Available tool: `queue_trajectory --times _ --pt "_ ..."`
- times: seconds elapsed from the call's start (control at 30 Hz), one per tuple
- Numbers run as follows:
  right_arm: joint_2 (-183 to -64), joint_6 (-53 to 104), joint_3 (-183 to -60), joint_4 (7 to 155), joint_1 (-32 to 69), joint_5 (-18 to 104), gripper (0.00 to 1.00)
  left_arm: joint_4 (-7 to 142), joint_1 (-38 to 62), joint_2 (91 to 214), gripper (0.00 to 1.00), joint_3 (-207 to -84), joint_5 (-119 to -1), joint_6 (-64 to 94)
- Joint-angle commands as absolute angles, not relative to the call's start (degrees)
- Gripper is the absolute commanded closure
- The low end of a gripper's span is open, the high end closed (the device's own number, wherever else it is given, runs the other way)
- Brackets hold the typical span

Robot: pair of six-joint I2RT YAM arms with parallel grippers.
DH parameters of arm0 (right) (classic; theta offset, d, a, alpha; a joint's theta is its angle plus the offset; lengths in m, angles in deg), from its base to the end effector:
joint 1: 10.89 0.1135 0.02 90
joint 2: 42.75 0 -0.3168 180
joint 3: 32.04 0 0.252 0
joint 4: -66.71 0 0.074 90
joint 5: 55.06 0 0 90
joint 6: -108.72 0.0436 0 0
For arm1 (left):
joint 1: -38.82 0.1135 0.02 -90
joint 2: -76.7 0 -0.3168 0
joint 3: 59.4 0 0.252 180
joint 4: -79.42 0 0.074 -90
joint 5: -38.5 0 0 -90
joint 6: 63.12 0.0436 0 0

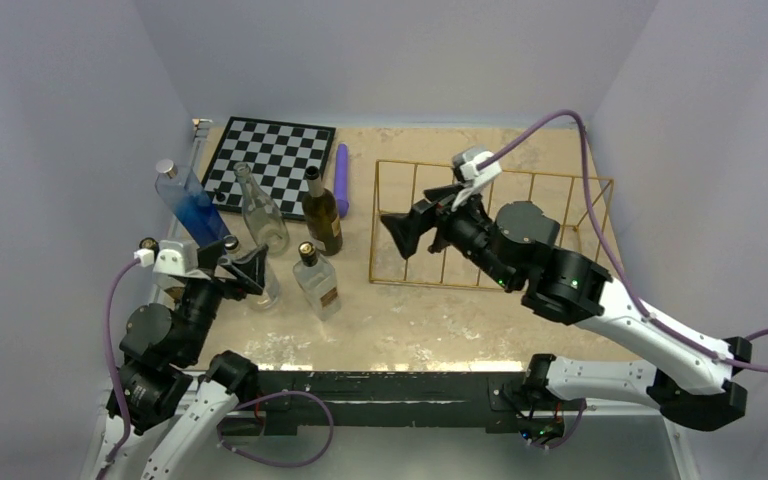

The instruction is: Take the wine bottle off the wine rack

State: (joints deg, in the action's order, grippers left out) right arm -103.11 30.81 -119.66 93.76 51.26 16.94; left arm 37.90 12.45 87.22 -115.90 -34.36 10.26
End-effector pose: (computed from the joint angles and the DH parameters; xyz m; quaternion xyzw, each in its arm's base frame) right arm 0.1067 0.1730 0.5047 -0.1945 0.6785 0.3342 0.6245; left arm 0.0048 0.0120 0.3615 -0.0519 0.6783 -0.1718 0.7125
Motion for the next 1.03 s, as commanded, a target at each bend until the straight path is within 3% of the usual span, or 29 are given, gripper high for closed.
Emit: queue_trajectory --times 0.0,0.3,0.7,1.0 --pt "-99.71 40.81 -118.0 109.81 51.35 -1.78 0.01 44.0 12.54 88.77 0.07 -114.98 -50.36 12.41" --pt "-92.04 44.64 -113.59 118.64 51.34 -2.56 0.01 44.5 12.45 93.6 0.03 -115.76 -60.64 12.16" --pt "-82.84 43.4 -105.52 113.61 51.37 -3.16 0.01 44.06 12.47 95.16 0.03 -116.0 -59.56 12.29" --pt "-83.61 42.37 -104.93 112.65 51.38 -3.94 0.01 44.2 12.45 94.73 0.04 -115.85 -59.19 12.29"
